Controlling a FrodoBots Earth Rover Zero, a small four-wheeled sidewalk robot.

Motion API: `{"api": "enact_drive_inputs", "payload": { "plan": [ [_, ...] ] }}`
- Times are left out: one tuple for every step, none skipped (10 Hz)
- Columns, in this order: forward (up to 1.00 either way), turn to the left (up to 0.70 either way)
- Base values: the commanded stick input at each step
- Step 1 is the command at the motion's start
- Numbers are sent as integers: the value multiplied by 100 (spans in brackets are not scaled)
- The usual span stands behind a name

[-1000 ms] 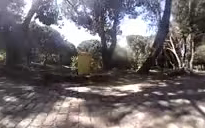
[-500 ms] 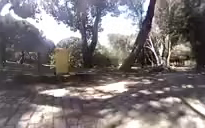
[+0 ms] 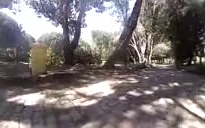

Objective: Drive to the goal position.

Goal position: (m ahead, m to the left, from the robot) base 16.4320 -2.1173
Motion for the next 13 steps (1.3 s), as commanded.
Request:
{"api": "enact_drive_inputs", "payload": {
  "plan": [
    [70,-35],
    [70,-35],
    [70,-35],
    [70,-35],
    [70,-35],
    [70,-35],
    [70,0],
    [70,0],
    [70,0],
    [70,0],
    [70,0],
    [70,0],
    [70,0]
  ]
}}
